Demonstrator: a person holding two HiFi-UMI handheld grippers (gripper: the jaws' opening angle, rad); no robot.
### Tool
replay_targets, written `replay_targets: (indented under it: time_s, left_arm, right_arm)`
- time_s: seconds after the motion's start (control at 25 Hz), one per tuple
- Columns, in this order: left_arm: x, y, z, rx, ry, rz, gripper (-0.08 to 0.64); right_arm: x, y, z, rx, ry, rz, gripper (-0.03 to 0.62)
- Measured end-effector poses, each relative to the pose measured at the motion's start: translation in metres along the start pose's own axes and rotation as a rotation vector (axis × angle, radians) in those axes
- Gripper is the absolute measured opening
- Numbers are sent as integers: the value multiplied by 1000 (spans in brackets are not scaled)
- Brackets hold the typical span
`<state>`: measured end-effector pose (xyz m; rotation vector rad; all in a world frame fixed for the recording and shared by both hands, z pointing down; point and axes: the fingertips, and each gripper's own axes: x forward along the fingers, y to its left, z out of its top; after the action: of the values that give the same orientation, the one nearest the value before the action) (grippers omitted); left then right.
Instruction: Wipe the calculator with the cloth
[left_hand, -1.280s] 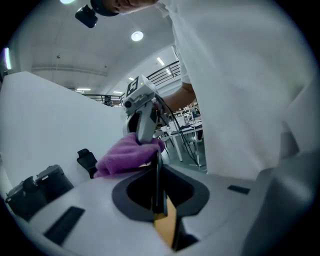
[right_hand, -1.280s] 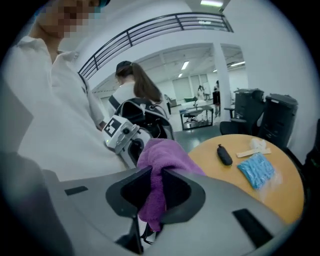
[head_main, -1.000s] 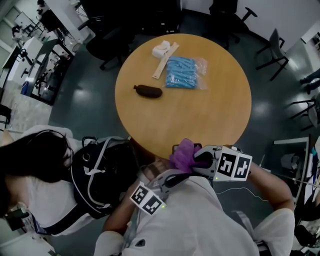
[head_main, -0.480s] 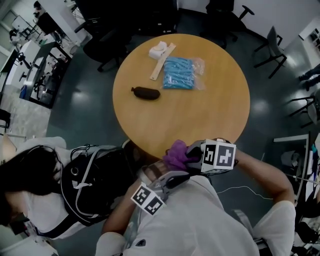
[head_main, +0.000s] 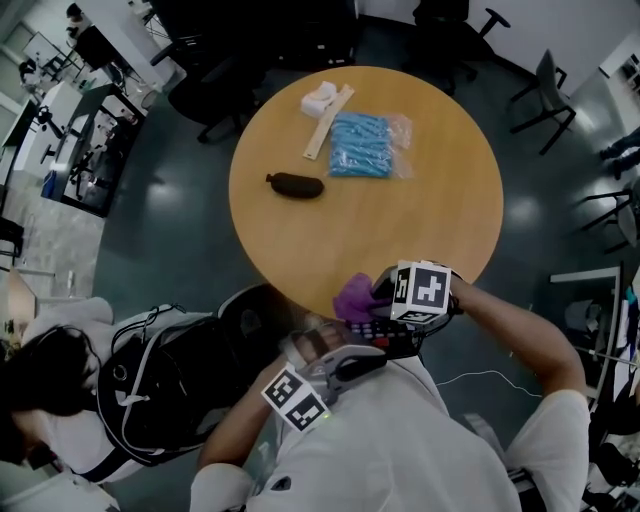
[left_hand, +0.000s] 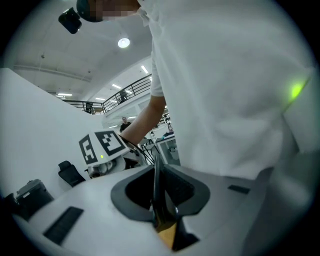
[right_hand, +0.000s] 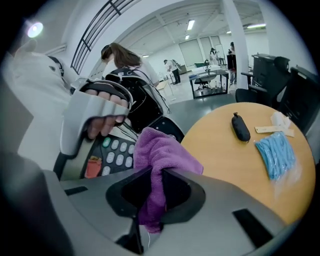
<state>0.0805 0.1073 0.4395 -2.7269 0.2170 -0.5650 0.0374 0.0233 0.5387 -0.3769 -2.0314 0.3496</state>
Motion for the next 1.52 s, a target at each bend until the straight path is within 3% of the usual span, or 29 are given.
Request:
replay_targets:
  time_s: [0.2, 0.32, 0.44, 0.6, 0.72, 0.84, 1.24, 1.4, 1.52]
  left_arm:
    - [-8, 3, 0, -25, -18, -1, 57]
    - [-13, 5, -6, -24, -4, -2, 57]
    - [-15, 7, -20, 4, 36, 2, 49]
    - [-21, 17, -36, 4, 42, -12, 49]
    - [-23, 23, -43, 45, 55, -31, 48]
    - [-26, 27, -38, 60, 31, -39, 49]
    - [-35, 26, -31, 25, -25, -40, 50]
    - [-35, 24, -40, 18, -10, -35, 48]
    - [-33, 27, -56, -24, 3, -27, 48]
  right_arm:
    - [15, -20, -9, 62, 1, -5, 60]
    - [16, -42, -12, 94, -15, -55, 60]
    - [-7, -57, 3, 103, -95, -122, 60]
    - [-49, -11, 52, -34, -170, -109, 60]
    - [-49, 22, 74, -124, -134, -65, 60]
    - [-33, 19, 77, -161, -81, -77, 60]
    - [6, -59, 40, 64, -42, -124, 60]
    - [13, -92, 15, 127, -38, -201, 60]
    - [5, -118, 1, 179, -97, -302, 60]
